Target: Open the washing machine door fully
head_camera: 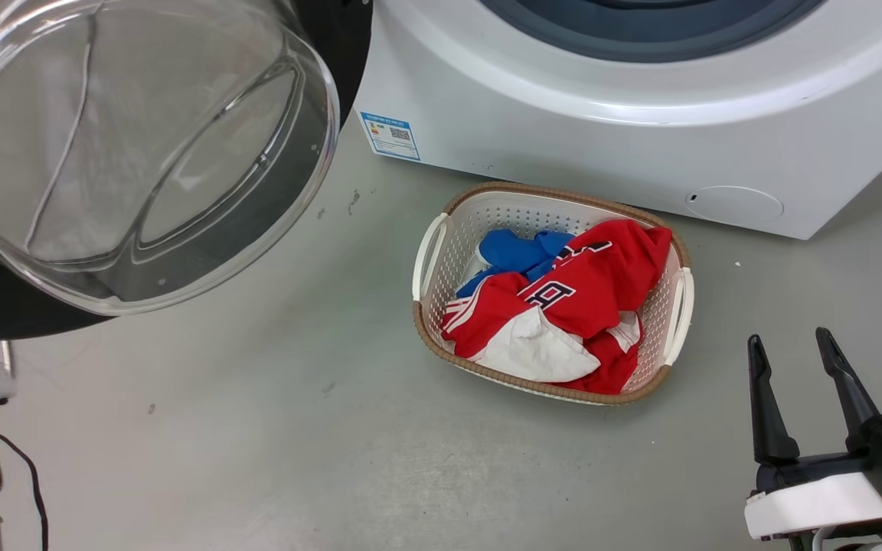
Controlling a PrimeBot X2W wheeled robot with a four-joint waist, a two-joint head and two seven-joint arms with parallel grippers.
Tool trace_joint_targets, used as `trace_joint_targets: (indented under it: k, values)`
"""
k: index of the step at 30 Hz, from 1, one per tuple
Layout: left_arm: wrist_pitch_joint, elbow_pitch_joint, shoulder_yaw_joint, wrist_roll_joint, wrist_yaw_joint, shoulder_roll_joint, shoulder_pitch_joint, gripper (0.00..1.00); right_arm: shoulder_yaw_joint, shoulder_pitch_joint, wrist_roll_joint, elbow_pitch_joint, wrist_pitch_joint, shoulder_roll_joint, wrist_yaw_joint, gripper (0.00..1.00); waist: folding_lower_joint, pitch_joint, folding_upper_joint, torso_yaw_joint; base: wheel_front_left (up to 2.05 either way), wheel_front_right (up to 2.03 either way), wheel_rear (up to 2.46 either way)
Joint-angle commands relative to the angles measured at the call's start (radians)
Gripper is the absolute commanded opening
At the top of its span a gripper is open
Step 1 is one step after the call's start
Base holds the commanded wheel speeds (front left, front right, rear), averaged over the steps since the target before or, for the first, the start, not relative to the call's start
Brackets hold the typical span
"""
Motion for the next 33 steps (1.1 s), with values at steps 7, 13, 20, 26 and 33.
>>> trace_joint_targets:
  k: [7, 13, 20, 26, 33]
  values:
    - [-0.001, 0.073, 0.057, 0.041, -0.051, 0.014, -0.052, 0.0, -0.001, -0.012, -0.002, 0.018, -0.002, 0.002, 0.0, 1.0, 0.0, -0.015, 0.0, -0.017, 0.0, 0.0, 0.0]
    - [-0.001, 0.059, 0.093, 0.091, -0.095, -0.013, -0.011, 0.0, 0.003, 0.007, 0.01, 0.03, -0.002, 0.017, 0.0, 1.0, 0.0, -0.076, 0.0, -0.034, 0.0, 0.0, 0.0]
    - [-0.001, -0.043, 0.101, 0.156, -0.132, -0.092, 0.062, 0.0, -0.003, 0.042, 0.015, 0.026, -0.002, 0.029, 0.0, 1.0, 0.0, -0.166, 0.0, -0.04, 0.0, 0.0, 0.0]
    - [-0.001, -0.192, 0.067, 0.22, -0.144, -0.152, 0.136, 0.0, -0.005, 0.068, 0.026, 0.0, -0.002, 0.032, 0.0, 1.0, 0.0, -0.232, 0.0, -0.058, 0.0, 0.0, 0.0]
    - [-0.001, -0.37, -0.022, 0.284, -0.136, -0.231, 0.22, 1.0, -0.001, 0.099, 0.045, -0.027, -0.002, 0.033, 0.0, 1.0, 0.0, -0.281, 0.0, -0.084, 0.0, 0.0, 0.0]
